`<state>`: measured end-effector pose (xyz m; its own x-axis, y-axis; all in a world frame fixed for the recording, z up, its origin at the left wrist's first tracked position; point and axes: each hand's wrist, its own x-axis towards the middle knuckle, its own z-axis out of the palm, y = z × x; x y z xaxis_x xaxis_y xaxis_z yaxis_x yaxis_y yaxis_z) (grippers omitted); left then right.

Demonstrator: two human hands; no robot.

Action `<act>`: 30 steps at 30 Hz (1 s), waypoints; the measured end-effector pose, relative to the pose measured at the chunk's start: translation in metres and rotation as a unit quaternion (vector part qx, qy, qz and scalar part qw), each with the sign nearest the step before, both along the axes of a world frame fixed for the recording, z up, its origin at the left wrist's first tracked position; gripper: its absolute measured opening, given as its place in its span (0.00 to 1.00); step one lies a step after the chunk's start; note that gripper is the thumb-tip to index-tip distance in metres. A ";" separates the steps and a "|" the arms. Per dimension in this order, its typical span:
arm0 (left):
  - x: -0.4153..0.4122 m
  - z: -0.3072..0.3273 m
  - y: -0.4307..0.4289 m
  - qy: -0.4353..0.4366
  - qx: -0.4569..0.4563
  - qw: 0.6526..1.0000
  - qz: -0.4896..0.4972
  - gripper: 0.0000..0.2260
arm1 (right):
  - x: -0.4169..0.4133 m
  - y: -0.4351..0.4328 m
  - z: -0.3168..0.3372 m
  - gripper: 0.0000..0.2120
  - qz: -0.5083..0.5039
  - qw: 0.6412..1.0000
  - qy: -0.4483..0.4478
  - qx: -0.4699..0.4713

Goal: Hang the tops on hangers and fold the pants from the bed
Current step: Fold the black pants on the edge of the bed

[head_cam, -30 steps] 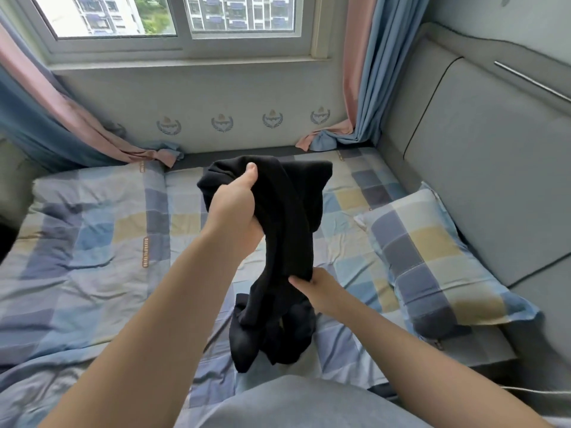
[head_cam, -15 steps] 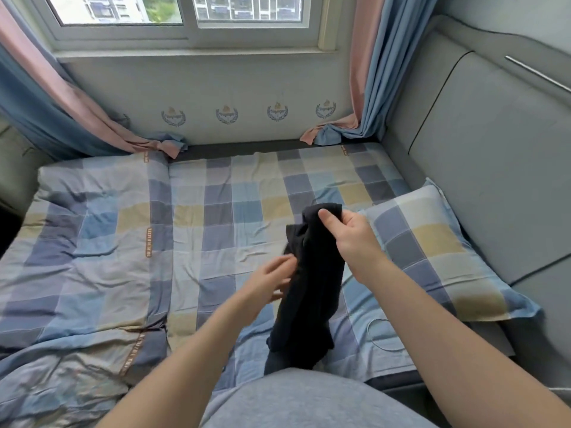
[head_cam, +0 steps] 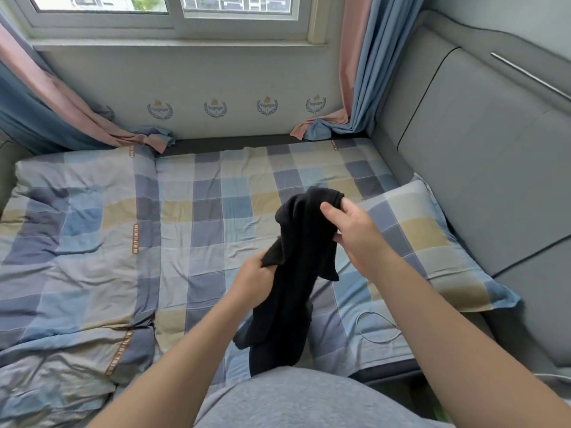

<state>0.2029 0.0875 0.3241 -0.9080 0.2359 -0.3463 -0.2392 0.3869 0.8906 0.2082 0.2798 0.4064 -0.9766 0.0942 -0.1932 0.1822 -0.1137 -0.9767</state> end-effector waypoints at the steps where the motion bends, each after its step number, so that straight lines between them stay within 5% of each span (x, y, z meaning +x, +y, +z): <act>1: -0.005 0.005 -0.002 0.002 0.008 1.000 0.017 0.13 | 0.004 0.002 -0.006 0.17 0.008 1.000 -0.012 0.025; 3: -0.012 0.017 -0.005 -0.001 0.034 0.997 0.063 0.11 | 0.012 0.005 -0.017 0.23 0.015 0.995 -0.036 0.087; 7: -0.019 0.046 -0.005 -0.053 0.100 0.981 0.154 0.12 | 0.028 0.000 -0.035 0.17 0.069 0.989 -0.063 0.116; 12: -0.015 0.080 0.007 -0.073 0.193 0.965 0.162 0.12 | 0.041 -0.027 -0.060 0.44 0.118 0.986 -0.068 0.095; 14: -0.016 0.091 0.011 -0.078 0.242 0.952 0.173 0.11 | 0.040 -0.036 -0.072 0.47 0.101 0.986 -0.072 0.113; 16: -0.018 0.099 0.012 -0.080 0.287 0.936 0.188 0.10 | 0.038 -0.044 -0.082 0.41 0.086 0.982 -0.079 0.150; 21: -0.028 0.108 0.002 -0.073 0.349 0.908 0.220 0.07 | 0.035 -0.035 -0.096 0.04 0.030 0.949 -0.083 0.302; 23: -0.032 0.107 -0.005 -0.089 0.368 0.893 0.244 0.07 | 0.031 -0.022 -0.094 0.16 0.019 0.948 -0.093 0.304; 25: -0.034 0.102 -0.010 -0.090 0.370 0.892 0.244 0.07 | 0.027 -0.013 -0.088 0.16 0.032 0.954 -0.097 0.283; 30: -0.033 0.086 -0.018 -0.038 0.277 0.947 0.156 0.10 | 0.015 -0.005 -0.062 0.15 0.036 0.979 -0.061 0.190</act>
<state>0.1703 0.0697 0.4105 -0.9409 0.1254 -0.3145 -0.3361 -0.2348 0.9121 0.2228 0.2746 0.3444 -0.9554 0.1141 -0.2725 0.2938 0.2703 -0.9168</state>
